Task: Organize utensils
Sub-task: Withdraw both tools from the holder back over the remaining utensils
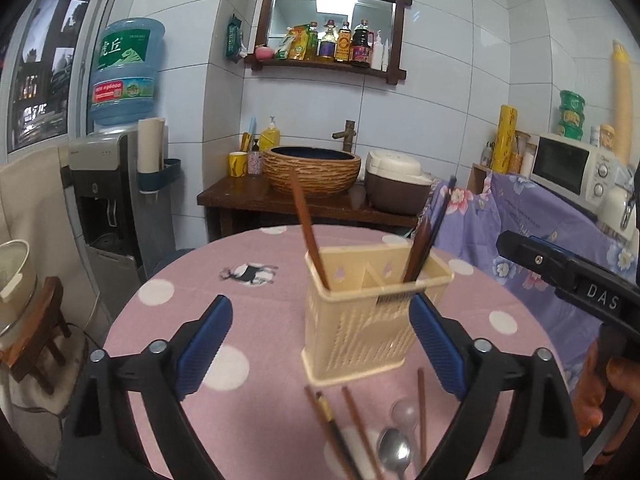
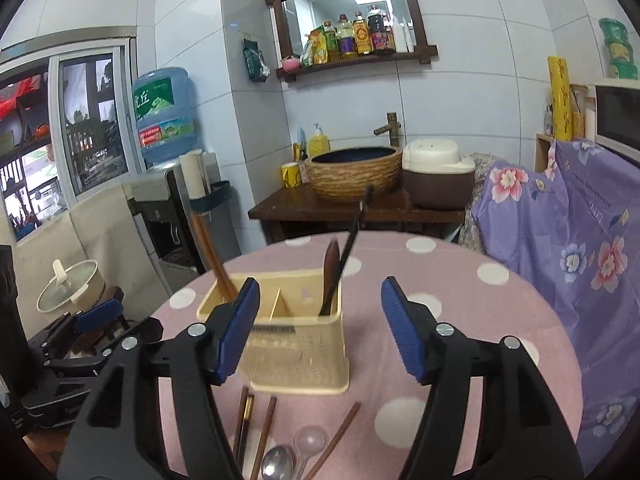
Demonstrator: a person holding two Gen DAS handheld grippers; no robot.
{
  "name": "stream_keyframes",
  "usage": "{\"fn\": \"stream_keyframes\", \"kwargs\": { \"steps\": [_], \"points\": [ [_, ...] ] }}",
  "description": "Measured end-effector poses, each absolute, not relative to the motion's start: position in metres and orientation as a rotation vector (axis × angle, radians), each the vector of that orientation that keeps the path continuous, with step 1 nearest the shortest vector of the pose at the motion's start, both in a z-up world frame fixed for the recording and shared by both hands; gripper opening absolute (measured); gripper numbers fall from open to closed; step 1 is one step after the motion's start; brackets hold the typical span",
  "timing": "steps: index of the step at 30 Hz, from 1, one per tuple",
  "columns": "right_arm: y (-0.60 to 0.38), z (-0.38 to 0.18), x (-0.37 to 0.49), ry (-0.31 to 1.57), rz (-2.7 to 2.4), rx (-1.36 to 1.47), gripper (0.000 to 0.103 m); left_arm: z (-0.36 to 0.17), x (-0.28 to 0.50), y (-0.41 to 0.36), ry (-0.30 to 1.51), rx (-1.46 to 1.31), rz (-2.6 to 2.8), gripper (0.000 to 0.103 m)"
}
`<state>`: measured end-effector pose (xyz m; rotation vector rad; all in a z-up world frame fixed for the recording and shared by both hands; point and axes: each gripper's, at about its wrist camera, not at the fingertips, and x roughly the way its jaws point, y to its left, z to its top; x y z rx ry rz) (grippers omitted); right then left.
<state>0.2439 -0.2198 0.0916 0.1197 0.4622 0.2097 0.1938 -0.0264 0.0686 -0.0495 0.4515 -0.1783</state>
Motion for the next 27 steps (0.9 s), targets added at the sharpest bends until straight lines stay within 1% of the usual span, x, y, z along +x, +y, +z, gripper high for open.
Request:
{"fn": "stream_keyframes", "kwargs": {
  "steps": [4,6,8,12,20,22,25,27],
  "points": [
    [-0.214,0.057,0.224,0.502,0.182,0.076,0.066,0.038,0.177,-0.012,0.47,-0.02,-0.092,0.094],
    [-0.213,0.039,0.216,0.532,0.171,0.072,0.067,0.024,0.172,-0.005,0.509,-0.02,-0.067,0.094],
    [-0.211,0.024,0.21,0.566,0.161,0.067,0.07,0.011,0.168,0.002,0.544,-0.029,-0.051,0.094],
    [-0.205,0.0,0.198,0.613,0.153,0.037,0.074,-0.004,0.158,0.013,0.576,-0.016,0.0,0.094],
    [-0.197,-0.039,0.186,0.738,0.149,0.038,0.075,-0.023,0.142,0.023,0.635,-0.009,0.037,0.094],
    [-0.196,-0.046,0.185,0.761,0.143,0.039,0.075,-0.026,0.141,0.022,0.648,-0.007,0.027,0.092],
    [-0.194,-0.053,0.186,0.789,0.137,0.036,0.075,-0.03,0.142,0.019,0.668,-0.009,0.013,0.084],
    [-0.19,-0.057,0.187,0.805,0.125,0.009,0.075,-0.033,0.143,0.016,0.684,-0.012,-0.01,0.076]
  ]
}}
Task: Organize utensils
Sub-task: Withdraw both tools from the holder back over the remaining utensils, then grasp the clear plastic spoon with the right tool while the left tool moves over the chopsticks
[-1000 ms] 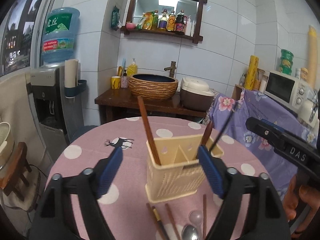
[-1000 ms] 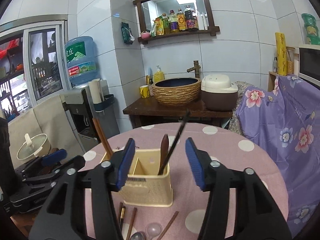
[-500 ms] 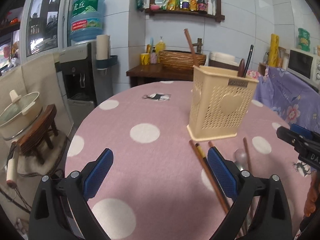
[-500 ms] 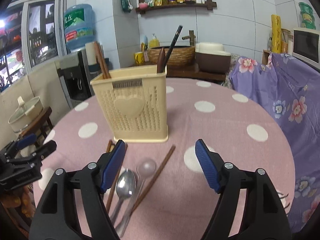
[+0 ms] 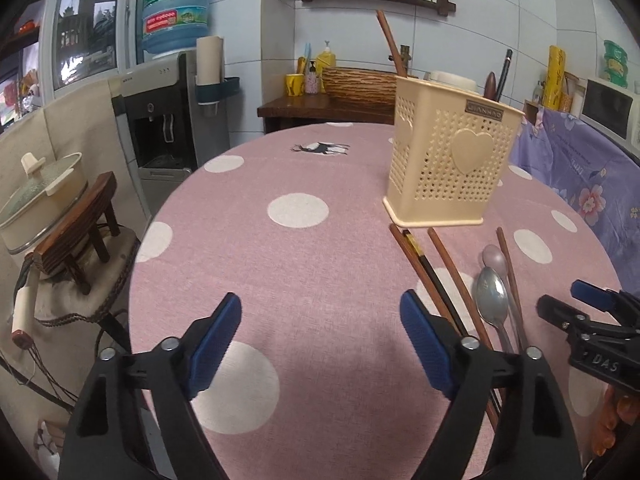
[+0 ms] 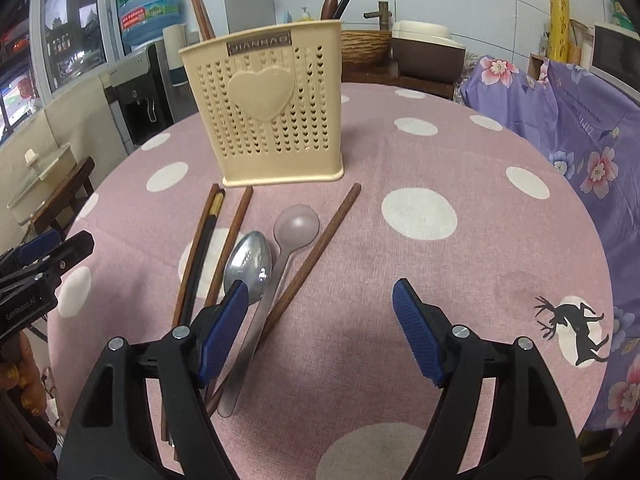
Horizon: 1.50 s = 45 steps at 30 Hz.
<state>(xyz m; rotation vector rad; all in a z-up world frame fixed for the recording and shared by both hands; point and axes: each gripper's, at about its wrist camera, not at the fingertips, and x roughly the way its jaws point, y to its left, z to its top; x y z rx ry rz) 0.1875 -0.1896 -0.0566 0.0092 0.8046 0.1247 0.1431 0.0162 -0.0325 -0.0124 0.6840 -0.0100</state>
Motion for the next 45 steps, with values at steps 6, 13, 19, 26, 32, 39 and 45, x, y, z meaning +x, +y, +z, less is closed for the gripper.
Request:
{"fn": "stream_keyframes", "kwargs": {
  "steps": [6,13,19,26,32,39,45],
  "points": [
    [-0.182,-0.062,0.189,0.831,0.118,-0.016,0.075,-0.037,0.14,0.008,0.698,-0.001,-0.034,0.072],
    [-0.171,-0.067,0.186,0.863,0.137,-0.03,0.059,-0.037,0.14,0.002,0.703,0.007,-0.048,0.071],
    [-0.167,-0.07,0.176,0.885,0.155,-0.004,0.042,-0.037,0.14,-0.003,0.704,0.011,-0.054,0.071],
    [-0.158,-0.074,0.169,0.89,0.192,0.008,0.018,-0.037,0.141,-0.007,0.707,0.012,-0.061,0.071],
    [-0.166,-0.071,0.168,0.866,0.192,0.055,0.009,-0.037,0.14,-0.008,0.708,0.013,-0.065,0.071],
    [-0.201,-0.053,0.162,0.774,0.117,0.104,0.009,-0.037,0.141,-0.01,0.709,0.012,-0.072,0.071],
    [-0.238,-0.056,0.156,0.774,0.031,0.115,0.009,-0.039,0.145,-0.013,0.724,0.004,-0.084,0.071]
  ]
}}
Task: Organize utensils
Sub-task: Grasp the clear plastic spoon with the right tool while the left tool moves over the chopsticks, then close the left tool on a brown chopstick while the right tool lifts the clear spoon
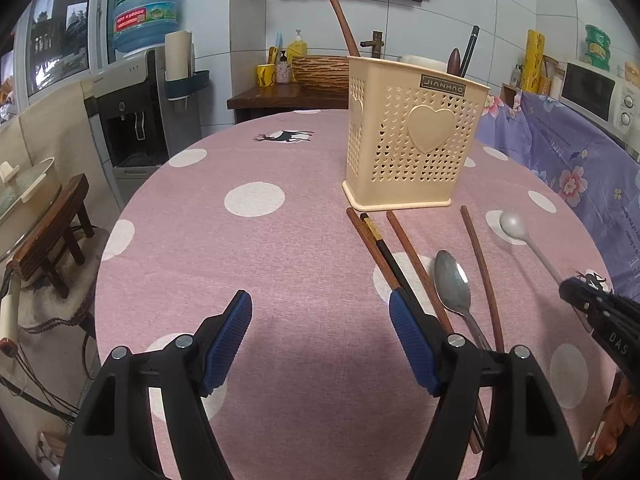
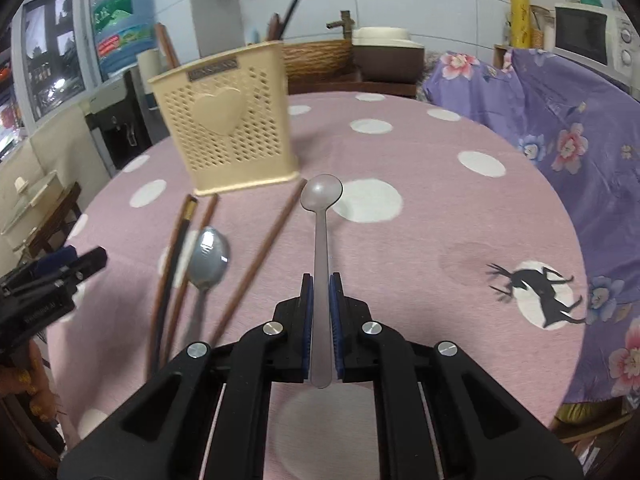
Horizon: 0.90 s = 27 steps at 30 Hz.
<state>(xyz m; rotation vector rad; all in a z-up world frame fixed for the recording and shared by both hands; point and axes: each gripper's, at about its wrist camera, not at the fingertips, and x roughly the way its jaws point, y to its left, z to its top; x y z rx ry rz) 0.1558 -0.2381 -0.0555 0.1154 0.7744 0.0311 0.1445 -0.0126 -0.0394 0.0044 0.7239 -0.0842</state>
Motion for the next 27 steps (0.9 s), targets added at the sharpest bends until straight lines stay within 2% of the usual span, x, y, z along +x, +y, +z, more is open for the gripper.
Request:
{"fn": "stream_keyframes", "kwargs": {
  "steps": [7,8,9,11,14,16,18,20,22,27],
  "points": [
    [-0.247,-0.072,0.157,0.807,0.014,0.135,0.011,-0.045,0.162,-0.024,0.781,-0.01,-0.133,0.062],
    [-0.247,-0.072,0.157,0.803,0.012,0.136,0.018,-0.047,0.167,-0.026,0.796,-0.017,-0.142,0.06],
    [-0.248,-0.072,0.157,0.795,0.01,0.141,0.032,-0.048,0.17,-0.028,0.806,-0.026,-0.151,0.058],
    [-0.248,-0.069,0.155,0.778,0.003,0.14,0.046,-0.051,0.177,-0.033,0.826,-0.029,-0.162,0.056],
    [-0.248,-0.064,0.154,0.767,0.002,0.122,0.046,-0.057,0.184,-0.043,0.846,0.006,-0.161,0.053],
    [-0.25,-0.063,0.154,0.77,-0.001,0.124,0.054,-0.062,0.187,-0.049,0.857,0.029,-0.158,0.052],
    [-0.252,-0.062,0.154,0.766,-0.002,0.126,0.066,-0.066,0.189,-0.053,0.876,0.042,-0.15,0.052],
    [-0.254,-0.062,0.154,0.766,-0.001,0.127,0.068,-0.066,0.19,-0.051,0.872,0.034,-0.147,0.052],
    [-0.256,-0.062,0.155,0.773,-0.001,0.126,0.075,-0.066,0.19,-0.049,0.875,0.037,-0.149,0.052],
    [-0.264,-0.057,0.158,0.775,0.008,0.122,0.079,-0.063,0.194,-0.025,0.912,0.012,-0.146,0.051]
  ]
}}
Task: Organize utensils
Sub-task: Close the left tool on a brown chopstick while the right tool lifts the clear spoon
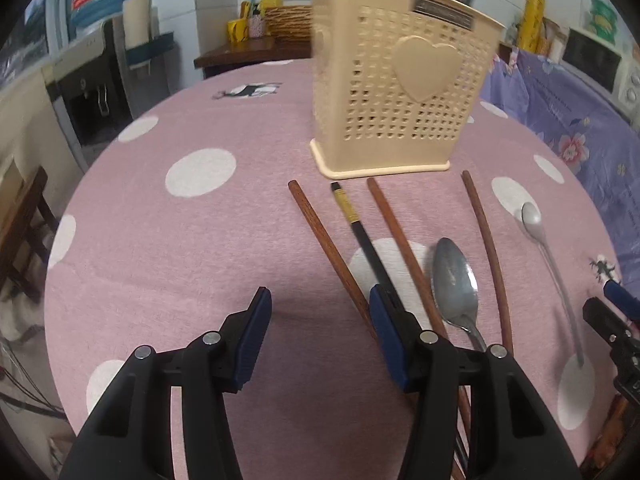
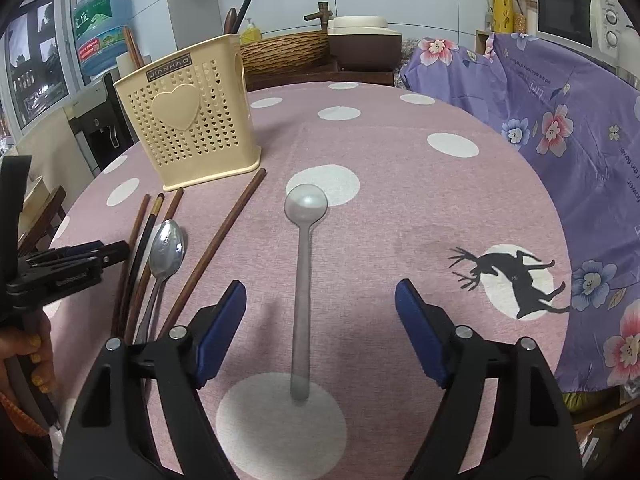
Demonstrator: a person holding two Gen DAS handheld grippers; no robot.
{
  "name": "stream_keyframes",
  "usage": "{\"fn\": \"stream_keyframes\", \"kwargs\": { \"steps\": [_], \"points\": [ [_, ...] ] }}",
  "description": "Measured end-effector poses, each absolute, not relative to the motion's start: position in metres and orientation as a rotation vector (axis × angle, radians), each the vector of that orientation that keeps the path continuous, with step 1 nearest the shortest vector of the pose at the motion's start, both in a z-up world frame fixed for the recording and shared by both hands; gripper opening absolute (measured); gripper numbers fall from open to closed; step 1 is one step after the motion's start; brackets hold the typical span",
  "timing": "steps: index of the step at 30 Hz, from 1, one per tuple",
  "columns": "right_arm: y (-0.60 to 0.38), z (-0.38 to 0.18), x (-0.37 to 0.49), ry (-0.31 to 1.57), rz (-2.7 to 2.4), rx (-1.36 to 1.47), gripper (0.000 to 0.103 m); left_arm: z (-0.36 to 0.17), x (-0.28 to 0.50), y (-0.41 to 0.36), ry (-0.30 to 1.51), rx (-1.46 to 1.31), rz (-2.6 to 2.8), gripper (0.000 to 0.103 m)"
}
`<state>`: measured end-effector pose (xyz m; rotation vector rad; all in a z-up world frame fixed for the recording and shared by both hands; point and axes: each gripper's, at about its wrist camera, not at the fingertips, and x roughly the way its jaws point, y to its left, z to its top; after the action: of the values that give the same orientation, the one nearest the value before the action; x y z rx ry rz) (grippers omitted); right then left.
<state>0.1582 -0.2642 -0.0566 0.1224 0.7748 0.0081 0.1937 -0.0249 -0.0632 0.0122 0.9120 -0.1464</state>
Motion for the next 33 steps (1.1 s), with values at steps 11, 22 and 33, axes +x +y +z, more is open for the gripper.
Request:
{"fn": "stream_keyframes", "kwargs": {
  "steps": [11,22,33],
  "points": [
    [-0.255,-0.045,0.206,0.824,0.051,0.027,0.078,-0.053,0.209,-0.013,0.879,-0.031,-0.109,0.051],
    [-0.249,-0.072,0.25,0.939,0.046,0.077,0.06,-0.056,0.219,-0.011,0.89,-0.062,-0.092,0.051],
    [-0.239,-0.074,0.269,0.916,-0.006,0.018,0.037,-0.058,0.236,-0.018,0.911,-0.058,-0.08,0.049]
  ]
}}
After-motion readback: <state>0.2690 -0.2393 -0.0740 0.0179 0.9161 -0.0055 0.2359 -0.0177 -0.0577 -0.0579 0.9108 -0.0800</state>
